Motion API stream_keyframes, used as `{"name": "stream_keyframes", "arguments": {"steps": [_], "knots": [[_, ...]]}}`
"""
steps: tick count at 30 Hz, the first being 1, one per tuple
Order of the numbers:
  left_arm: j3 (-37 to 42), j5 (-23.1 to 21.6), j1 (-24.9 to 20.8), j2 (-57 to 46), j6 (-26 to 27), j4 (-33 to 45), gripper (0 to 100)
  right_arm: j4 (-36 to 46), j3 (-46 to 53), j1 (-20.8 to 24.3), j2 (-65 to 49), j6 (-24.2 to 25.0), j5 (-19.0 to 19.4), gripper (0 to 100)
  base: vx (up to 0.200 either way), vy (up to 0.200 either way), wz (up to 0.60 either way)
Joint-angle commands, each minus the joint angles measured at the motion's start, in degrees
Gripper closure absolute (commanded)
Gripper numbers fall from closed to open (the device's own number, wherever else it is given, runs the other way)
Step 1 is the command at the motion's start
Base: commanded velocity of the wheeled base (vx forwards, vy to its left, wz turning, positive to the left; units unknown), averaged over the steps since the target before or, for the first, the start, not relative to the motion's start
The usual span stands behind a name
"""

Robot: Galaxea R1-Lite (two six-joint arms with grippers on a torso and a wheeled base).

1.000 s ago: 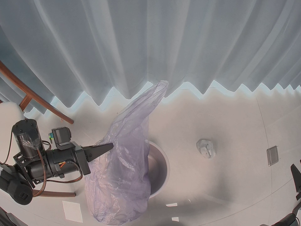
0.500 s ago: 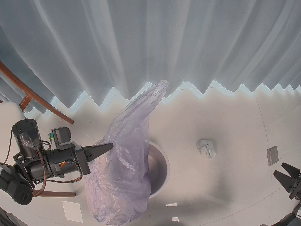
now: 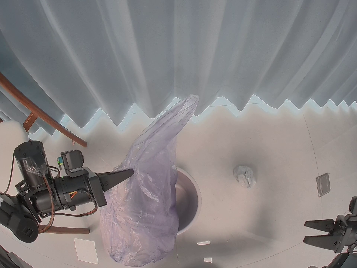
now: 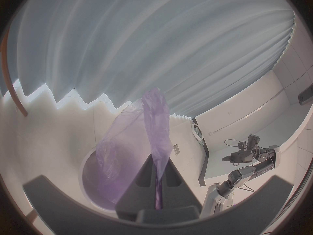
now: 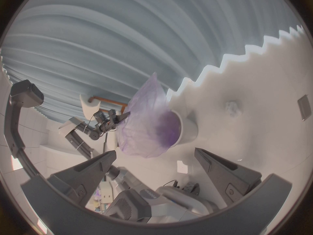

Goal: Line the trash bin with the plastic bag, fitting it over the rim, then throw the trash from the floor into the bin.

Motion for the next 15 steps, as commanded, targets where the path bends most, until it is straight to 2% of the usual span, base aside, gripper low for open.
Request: {"name": "stream_keyframes", "arguments": {"steps": [1,6,11,15], "knots": [[0.1,0.0,0.0,0.0,0.0,0.0,100,-0.2,-0.1,6.1,5.0,1.8,0.9,0,0.000,0.000,0.00],[0.1,0.0,-0.1,0.0,0.1,0.0,100,-0.4,-0.8,13.3,8.8,2.6,0.9,0,0.000,0.000,0.00],[0.2,0.2,-0.4,-0.2,0.1,-0.1,100,-2.1,-1.3,14.4,12.1,1.2,1.3,0,0.000,0.000,0.00],[0.0,2.2,-1.6,-1.2,0.2,-0.1,100,-3.9,-2.1,15.8,16.2,1.3,2.8,0,0.000,0.000,0.00]]}}
